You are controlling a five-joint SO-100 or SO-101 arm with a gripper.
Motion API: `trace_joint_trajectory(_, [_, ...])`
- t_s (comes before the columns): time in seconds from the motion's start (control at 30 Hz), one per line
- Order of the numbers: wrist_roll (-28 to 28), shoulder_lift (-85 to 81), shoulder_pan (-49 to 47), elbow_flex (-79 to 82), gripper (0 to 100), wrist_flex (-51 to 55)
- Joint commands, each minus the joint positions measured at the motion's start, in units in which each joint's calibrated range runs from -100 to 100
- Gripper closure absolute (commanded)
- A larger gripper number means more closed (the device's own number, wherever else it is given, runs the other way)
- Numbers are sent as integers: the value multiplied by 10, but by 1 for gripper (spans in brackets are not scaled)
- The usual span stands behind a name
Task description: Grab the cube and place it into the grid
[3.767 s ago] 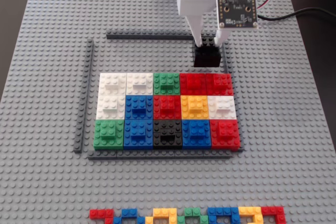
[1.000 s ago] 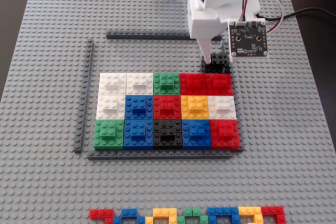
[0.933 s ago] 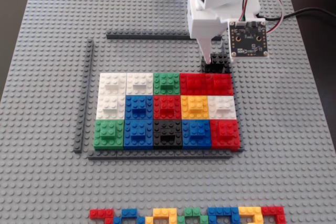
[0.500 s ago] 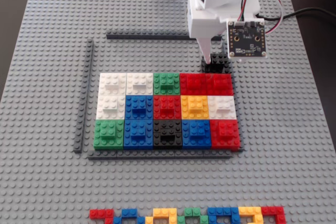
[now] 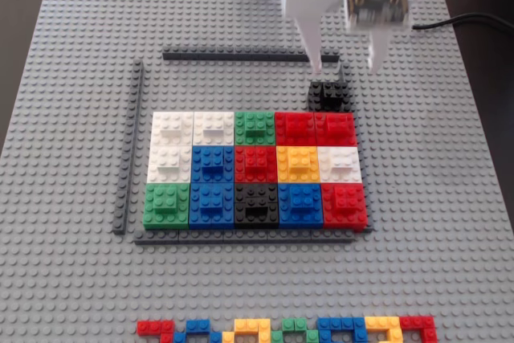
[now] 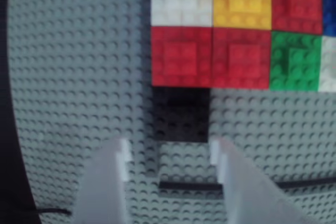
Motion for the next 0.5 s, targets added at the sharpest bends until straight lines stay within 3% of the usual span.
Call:
trace_joint_trajectory(0.0, [15,-143,5,11,100,5])
trace_joint_trajectory(0.47, [44,-449,63,155,100,-18])
